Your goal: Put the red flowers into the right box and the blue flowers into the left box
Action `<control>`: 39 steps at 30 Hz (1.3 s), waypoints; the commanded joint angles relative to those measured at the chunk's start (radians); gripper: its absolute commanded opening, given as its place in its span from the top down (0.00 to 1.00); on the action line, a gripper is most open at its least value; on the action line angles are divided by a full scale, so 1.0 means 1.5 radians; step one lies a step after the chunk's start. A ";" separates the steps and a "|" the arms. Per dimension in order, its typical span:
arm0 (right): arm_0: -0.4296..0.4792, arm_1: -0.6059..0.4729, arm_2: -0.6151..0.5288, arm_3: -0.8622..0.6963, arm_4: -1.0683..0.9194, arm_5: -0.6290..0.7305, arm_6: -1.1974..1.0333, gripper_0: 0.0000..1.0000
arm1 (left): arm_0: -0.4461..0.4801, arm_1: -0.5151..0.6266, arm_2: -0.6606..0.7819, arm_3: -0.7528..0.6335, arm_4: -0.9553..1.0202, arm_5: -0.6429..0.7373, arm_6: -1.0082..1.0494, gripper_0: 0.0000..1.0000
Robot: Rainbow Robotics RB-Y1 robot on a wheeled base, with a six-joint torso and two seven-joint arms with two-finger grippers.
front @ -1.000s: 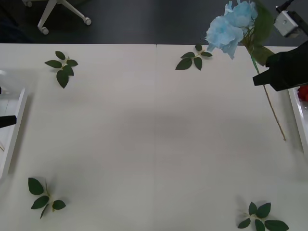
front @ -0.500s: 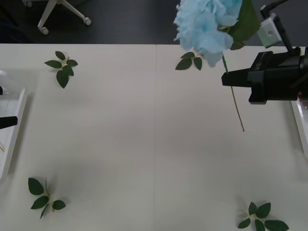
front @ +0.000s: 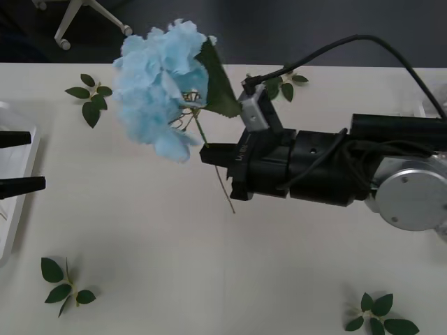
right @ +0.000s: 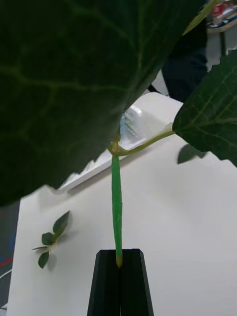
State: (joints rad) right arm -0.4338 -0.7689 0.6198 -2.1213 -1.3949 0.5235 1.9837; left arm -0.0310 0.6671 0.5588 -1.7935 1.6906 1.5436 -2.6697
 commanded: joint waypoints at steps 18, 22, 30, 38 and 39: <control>-0.248 0.185 0.163 0.205 -0.025 -0.079 0.021 1.00 | -0.088 -0.025 -0.084 0.274 0.192 0.133 -0.024 0.00; -0.252 0.196 0.166 0.205 -0.035 -0.078 0.023 1.00 | -0.088 -0.029 -0.106 0.302 0.217 0.135 -0.024 0.00; -0.256 0.218 0.166 0.216 -0.035 -0.078 0.017 1.00 | -0.087 -0.084 -0.111 0.310 0.223 0.136 -0.024 0.00; -0.256 0.220 0.166 0.217 -0.038 -0.078 0.016 1.00 | -0.101 -0.141 -0.120 0.310 0.198 0.135 -0.024 0.00; -0.256 0.220 0.166 0.217 -0.038 -0.078 0.016 1.00 | -0.106 -0.148 -0.122 0.310 0.191 0.135 -0.024 0.00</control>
State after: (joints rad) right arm -0.7866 -0.4527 0.8697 -1.7765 -1.4461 0.4142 1.9837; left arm -0.1523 0.4600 0.3745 -1.3154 1.9955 1.7362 -2.6697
